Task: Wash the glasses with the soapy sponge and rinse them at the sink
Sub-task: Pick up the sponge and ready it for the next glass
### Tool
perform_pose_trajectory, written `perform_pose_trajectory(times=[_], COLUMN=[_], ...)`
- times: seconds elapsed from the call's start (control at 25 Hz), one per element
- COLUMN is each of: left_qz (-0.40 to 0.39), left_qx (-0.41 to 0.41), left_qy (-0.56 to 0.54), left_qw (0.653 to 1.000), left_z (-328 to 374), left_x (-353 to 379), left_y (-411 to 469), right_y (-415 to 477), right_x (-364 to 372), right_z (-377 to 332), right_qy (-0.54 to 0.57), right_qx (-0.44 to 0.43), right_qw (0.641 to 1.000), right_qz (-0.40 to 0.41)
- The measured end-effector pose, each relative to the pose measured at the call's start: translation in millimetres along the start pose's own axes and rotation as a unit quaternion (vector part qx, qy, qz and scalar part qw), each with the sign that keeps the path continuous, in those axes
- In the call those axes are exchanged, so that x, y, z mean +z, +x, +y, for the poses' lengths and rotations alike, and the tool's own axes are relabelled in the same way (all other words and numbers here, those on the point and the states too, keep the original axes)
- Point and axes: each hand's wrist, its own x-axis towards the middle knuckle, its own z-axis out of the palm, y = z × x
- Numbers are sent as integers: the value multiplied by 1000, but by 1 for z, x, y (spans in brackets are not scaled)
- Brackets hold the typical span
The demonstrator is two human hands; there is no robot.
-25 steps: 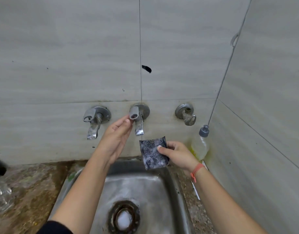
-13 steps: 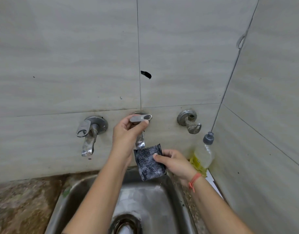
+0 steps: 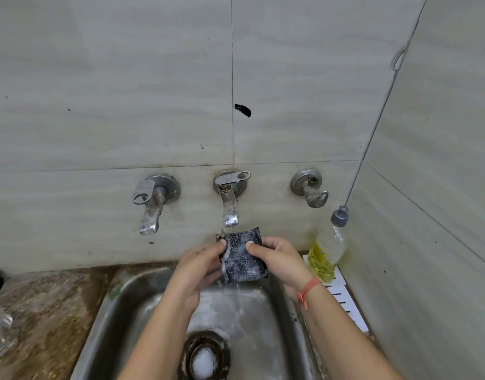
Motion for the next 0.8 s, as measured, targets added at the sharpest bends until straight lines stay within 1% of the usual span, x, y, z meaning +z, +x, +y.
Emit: perform_pose_trajectory(times=[0.04, 0.08, 0.16, 0.24, 0.4, 0.56, 0.8], left_qz=[-22, -22, -4, 7, 26, 48, 42], left_qx=[-17, -22, -18, -11, -11, 0, 9], left_qy=[14, 26, 36, 52, 45, 49, 51], left_qw=[1000, 999, 999, 999, 999, 998, 998], left_z=[1, 3, 7, 9, 6, 3, 2], left_x=[-1, -2, -3, -7, -18, -28, -39], left_y=[-2, -2, -5, -7, -9, -10, -12], right_y=[1, 2, 3, 4, 12, 18, 19], right_x=[1, 3, 5, 5, 2, 1, 2], right_z=[1, 1, 5, 7, 13, 18, 21], right_qy=[-2, -7, -19, -35, -24, -25, -26], right_qx=[6, 11, 8, 2, 25, 44, 51], right_qw=[1000, 1000, 1000, 999, 996, 995, 995], right_qz=[-3, -3, 9, 41, 85, 88, 80])
